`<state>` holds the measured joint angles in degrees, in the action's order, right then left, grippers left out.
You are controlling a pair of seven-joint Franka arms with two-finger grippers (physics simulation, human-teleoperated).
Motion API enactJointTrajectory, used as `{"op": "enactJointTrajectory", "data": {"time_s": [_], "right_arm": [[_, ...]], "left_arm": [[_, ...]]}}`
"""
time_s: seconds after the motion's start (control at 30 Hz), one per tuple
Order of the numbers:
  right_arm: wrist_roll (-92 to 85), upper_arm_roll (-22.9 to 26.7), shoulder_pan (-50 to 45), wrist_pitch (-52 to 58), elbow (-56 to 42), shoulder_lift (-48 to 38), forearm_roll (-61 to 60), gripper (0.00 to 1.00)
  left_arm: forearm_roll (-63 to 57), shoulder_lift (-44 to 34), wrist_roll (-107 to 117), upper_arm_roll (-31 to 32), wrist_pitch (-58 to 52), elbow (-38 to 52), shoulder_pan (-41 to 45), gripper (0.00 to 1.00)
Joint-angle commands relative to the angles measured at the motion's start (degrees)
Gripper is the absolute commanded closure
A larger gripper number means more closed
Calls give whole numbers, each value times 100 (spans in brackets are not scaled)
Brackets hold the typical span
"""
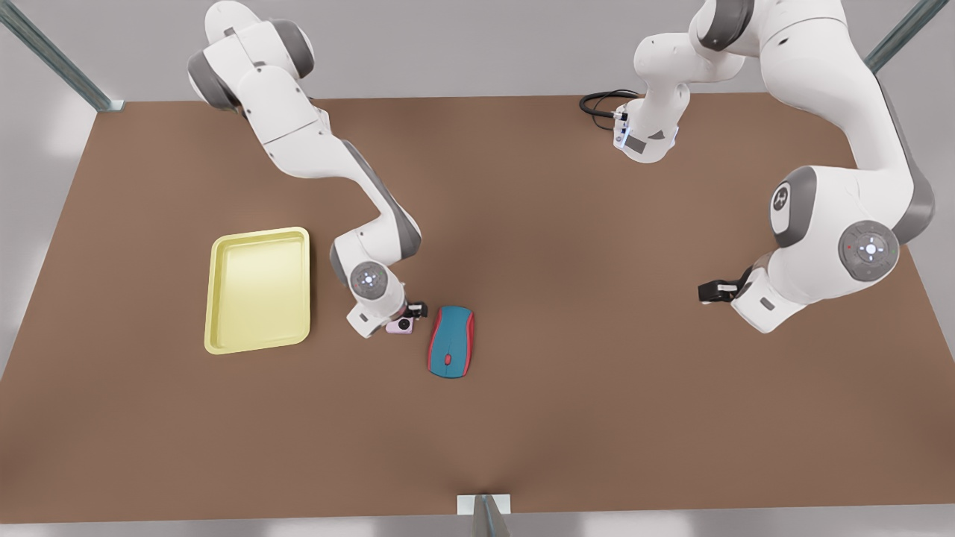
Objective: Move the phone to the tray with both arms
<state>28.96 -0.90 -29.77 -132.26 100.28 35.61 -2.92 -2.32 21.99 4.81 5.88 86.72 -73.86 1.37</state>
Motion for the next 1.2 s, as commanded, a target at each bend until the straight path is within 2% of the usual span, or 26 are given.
{"op": "enactJointTrajectory", "data": {"time_s": [0.0,0.2,0.93,1.1,1.17], "right_arm": [[1296,-24,-37,-740,132,16,318,0],[1199,-24,7,-1153,395,78,565,0],[1234,-42,24,-1505,712,201,556,0],[1234,-42,24,-1672,756,262,556,3],[1226,-51,24,-1654,756,245,556,7]], "left_arm": [[-5,7,-806,1,3,3,-5,0],[-5,51,-806,1,12,12,4,0],[4,174,-780,1,91,3,4,0],[13,209,-727,1,91,12,4,0],[13,209,-727,1,91,12,4,0]]}}
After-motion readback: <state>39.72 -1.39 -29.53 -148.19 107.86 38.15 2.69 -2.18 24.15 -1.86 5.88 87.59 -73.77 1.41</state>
